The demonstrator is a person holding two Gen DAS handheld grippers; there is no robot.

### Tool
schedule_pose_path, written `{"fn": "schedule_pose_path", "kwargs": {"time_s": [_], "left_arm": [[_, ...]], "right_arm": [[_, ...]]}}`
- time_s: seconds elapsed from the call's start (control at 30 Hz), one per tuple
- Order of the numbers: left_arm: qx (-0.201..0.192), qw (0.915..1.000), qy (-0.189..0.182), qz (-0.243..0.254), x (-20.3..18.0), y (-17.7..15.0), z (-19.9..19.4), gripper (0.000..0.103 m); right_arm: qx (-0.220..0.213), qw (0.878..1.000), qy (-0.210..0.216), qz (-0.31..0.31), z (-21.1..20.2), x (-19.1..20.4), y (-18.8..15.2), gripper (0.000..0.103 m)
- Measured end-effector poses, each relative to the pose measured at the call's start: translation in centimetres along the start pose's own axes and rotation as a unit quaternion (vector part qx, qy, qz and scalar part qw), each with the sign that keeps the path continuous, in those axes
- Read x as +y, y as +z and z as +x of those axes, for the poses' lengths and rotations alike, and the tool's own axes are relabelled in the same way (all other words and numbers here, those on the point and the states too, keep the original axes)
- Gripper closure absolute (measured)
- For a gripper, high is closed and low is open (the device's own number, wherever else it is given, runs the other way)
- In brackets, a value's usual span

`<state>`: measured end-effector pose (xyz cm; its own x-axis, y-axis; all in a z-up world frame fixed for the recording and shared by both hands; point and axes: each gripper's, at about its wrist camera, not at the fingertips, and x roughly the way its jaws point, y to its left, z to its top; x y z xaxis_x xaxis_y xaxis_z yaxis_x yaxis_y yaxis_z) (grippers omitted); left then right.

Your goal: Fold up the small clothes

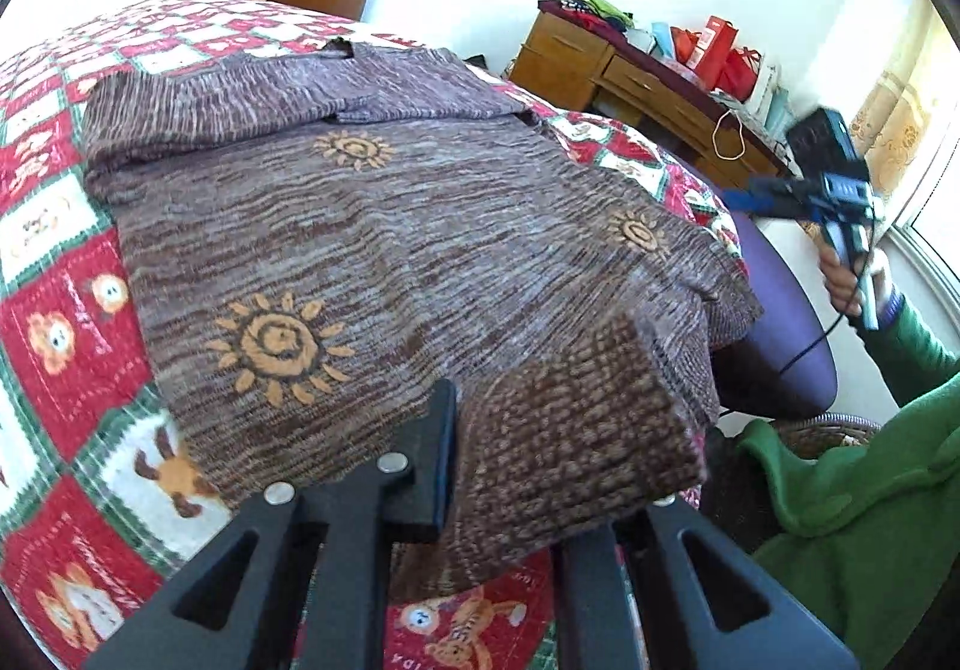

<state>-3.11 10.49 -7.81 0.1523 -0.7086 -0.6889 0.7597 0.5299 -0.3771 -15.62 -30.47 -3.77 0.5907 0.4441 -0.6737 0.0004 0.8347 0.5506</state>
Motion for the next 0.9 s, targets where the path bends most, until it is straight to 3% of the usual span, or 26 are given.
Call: {"fn": "schedule_pose_path", "kwargs": {"time_s": [0.13,0.27,0.43,0.47,0.5,0.53,0.67,0.8,0.9], "left_arm": [[-0.007,1.0,0.003,-0.007,0.2,0.2,-0.2,0.093],[-0.015,0.9998,0.008,-0.009,0.3,0.3,-0.6,0.093],[-0.024,0.9994,0.008,-0.025,0.4,-0.3,-0.7,0.093],[-0.026,0.9993,0.009,-0.026,0.4,-0.4,-0.8,0.093],[-0.029,0.9991,0.011,-0.028,0.4,-0.5,-0.8,0.093],[-0.031,0.9989,0.014,-0.033,0.5,-0.4,-0.8,0.093],[-0.065,0.996,0.024,-0.057,0.9,0.3,-2.2,0.093],[-0.09,0.993,0.019,-0.074,1.7,2.1,-3.3,0.093],[-0.1,0.9902,0.038,-0.09,2.8,4.0,-3.3,0.093]], "right_arm": [[0.013,1.0,-0.022,-0.003,-0.1,-0.1,-2.5,0.051],[0.045,0.994,-0.098,-0.036,1.7,1.0,-3.9,0.051],[0.091,0.988,-0.111,-0.062,2.6,1.0,-6.3,0.052],[0.098,0.986,-0.112,-0.071,2.7,1.3,-6.5,0.055],[0.102,0.986,-0.112,-0.074,3.0,1.4,-6.5,0.078],[0.113,0.985,-0.108,-0.074,3.3,1.4,-6.5,0.098],[0.117,0.99,-0.054,-0.057,3.1,1.3,-4.8,0.098],[0.085,0.995,0.04,-0.031,2.5,1.9,-0.8,0.098],[0.061,0.994,0.092,-0.005,3.5,2.0,3.3,0.098]]}}
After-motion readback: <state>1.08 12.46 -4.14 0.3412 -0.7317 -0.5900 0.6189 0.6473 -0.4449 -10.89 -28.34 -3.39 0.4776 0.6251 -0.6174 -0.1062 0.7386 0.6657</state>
